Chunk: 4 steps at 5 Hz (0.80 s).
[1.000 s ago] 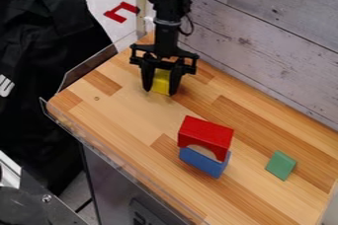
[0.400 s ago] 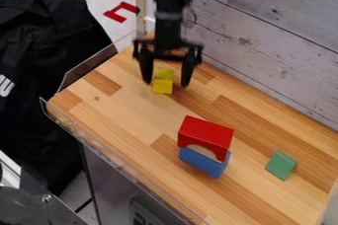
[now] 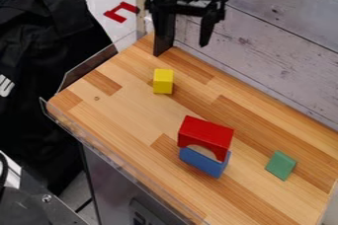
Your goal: Put the yellow block to the left side of the table
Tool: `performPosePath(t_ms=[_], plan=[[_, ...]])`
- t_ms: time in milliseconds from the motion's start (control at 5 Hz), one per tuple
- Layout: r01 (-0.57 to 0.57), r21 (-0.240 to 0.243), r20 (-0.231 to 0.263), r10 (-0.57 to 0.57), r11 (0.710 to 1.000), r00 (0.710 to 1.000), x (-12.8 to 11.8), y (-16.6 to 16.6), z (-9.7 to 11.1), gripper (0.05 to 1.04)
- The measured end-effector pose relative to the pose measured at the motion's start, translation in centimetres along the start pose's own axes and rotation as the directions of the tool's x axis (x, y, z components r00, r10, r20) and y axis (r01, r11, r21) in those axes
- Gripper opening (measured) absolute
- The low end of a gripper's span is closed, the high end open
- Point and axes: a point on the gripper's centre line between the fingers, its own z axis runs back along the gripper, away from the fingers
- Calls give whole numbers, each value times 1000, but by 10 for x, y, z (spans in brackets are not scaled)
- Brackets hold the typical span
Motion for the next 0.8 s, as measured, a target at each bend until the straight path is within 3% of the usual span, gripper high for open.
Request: performPosePath(t_ms=[200, 600, 800], plan=[[75, -4, 3, -75, 997, 997, -13, -11, 10, 998], [186, -35, -66, -188, 982, 980, -56, -32, 7, 998], [204, -35, -82, -207, 978, 975, -63, -35, 3, 998]])
